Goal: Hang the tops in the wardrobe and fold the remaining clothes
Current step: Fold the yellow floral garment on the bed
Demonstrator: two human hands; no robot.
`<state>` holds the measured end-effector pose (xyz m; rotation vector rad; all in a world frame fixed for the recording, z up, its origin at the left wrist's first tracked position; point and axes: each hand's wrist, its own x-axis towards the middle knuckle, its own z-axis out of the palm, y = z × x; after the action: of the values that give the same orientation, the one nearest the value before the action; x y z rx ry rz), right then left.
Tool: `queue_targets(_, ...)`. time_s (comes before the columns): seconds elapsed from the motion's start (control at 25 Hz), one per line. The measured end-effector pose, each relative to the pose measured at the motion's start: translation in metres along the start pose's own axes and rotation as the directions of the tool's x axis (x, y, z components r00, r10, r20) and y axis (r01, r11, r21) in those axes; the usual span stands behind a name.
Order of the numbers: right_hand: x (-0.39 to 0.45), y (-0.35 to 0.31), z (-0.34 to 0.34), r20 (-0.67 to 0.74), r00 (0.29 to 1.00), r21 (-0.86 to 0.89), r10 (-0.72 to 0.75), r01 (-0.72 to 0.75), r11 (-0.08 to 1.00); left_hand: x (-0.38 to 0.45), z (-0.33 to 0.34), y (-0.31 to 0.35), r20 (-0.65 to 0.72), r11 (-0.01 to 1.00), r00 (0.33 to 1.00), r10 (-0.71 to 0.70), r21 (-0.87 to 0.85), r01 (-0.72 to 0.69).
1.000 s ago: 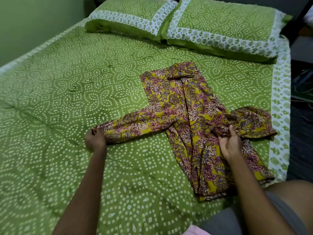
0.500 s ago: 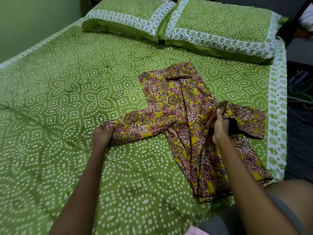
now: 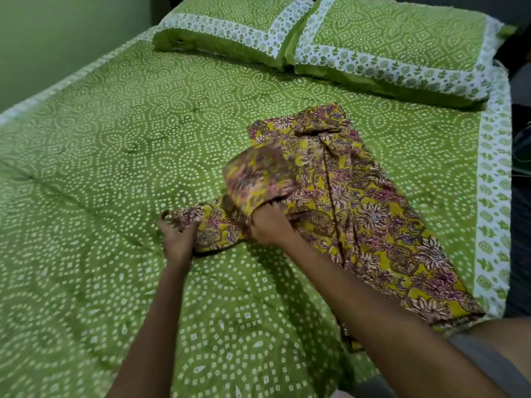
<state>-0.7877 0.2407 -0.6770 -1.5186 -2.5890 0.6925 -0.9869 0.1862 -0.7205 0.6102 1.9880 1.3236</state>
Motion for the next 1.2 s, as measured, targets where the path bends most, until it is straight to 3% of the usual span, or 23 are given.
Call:
queue_targets(0.08,-0.001,-0.008,0.035,0.128,0.985,-0.248,-0.112,0.142,0.958,-0.006,0.001,0.000,-0.025,0.998,0.998,0.059,-0.033,-0.060)
queue_targets(0.2,-0.005,-0.002,0.047,0.100,0.987,-0.295,-0.125,0.149,0.944,-0.009,0.004,0.002,-0.032,0.997,0.996,0.082,-0.004,-0.082)
queue_targets(0.28,-0.005,-0.003,0.043,0.099,0.989,-0.321,-0.108,0.134,0.937,-0.005,0.003,0.004,-0.014,1.000,1.000,0.020,-0.015,-0.021)
queue_targets(0.36,0.000,-0.014,0.035,0.044,0.997,-0.198,-0.062,0.069,0.978,-0.005,-0.001,0.009,0.037,0.990,0.996,-0.080,-0.110,0.084)
queue_targets(0.48,0.009,-0.039,0.022,-0.053,0.999,0.127,-0.006,0.013,0.992,-0.013,-0.010,0.013,0.280,0.913,0.951,-0.133,-0.339,0.228)
queue_targets(0.6,0.014,-0.052,0.019,-0.071,0.984,0.111,-0.166,0.173,0.979,-0.021,-0.011,0.010,0.390,0.956,0.917,-0.086,-0.227,0.186)
queue_targets(0.72,0.011,-0.047,0.033,0.067,0.913,-0.094,-0.403,0.408,0.908,-0.017,-0.014,0.002,0.332,0.976,0.941,-0.063,-0.176,0.128)
queue_targets(0.8,0.005,-0.039,0.047,0.180,0.902,-0.133,-0.393,0.419,0.898,-0.017,-0.018,0.001,0.236,0.984,0.969,-0.070,-0.144,0.106)
queue_targets(0.96,0.005,-0.033,0.052,0.189,0.912,-0.164,-0.364,0.395,0.904,-0.014,-0.024,0.011,0.099,0.926,0.973,-0.207,-0.302,0.228)
queue_targets(1.08,0.003,-0.036,0.047,0.207,0.894,-0.221,-0.397,0.438,0.871,0.001,-0.027,0.021,-0.017,0.988,0.989,-0.146,0.039,0.147)
queue_targets(1.2,-0.004,-0.041,0.050,0.295,0.826,-0.206,-0.480,0.546,0.812,-0.003,-0.015,0.038,-0.017,0.870,0.998,-0.058,0.489,0.059)
